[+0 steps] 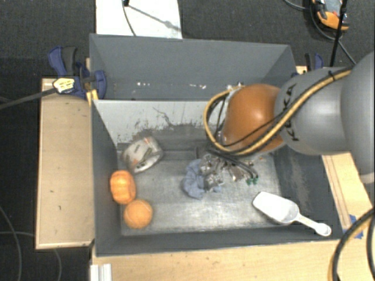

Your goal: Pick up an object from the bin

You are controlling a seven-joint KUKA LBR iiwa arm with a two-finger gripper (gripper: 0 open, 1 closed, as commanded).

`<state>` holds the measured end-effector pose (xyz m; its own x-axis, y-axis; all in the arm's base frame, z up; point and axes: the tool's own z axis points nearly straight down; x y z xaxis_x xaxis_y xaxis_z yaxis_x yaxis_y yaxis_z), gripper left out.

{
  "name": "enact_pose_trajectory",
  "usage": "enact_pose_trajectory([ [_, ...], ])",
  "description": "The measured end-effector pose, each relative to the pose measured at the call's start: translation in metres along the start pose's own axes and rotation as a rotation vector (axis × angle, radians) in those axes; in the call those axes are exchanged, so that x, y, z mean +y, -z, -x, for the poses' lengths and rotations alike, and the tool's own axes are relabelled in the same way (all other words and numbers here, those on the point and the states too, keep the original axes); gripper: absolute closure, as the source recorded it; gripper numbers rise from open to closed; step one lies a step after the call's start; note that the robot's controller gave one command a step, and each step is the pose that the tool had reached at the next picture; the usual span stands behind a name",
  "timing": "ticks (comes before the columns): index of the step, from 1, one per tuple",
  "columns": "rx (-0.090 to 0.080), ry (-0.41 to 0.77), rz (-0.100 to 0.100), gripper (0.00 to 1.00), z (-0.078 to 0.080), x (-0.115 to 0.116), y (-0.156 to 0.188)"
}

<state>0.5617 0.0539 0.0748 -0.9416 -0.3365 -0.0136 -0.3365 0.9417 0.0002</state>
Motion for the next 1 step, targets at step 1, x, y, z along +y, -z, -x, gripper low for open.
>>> enact_pose_trajectory([
  [1,0.008,0.042,0.0,1.0,0.0096,0.0017,0.1502],
])
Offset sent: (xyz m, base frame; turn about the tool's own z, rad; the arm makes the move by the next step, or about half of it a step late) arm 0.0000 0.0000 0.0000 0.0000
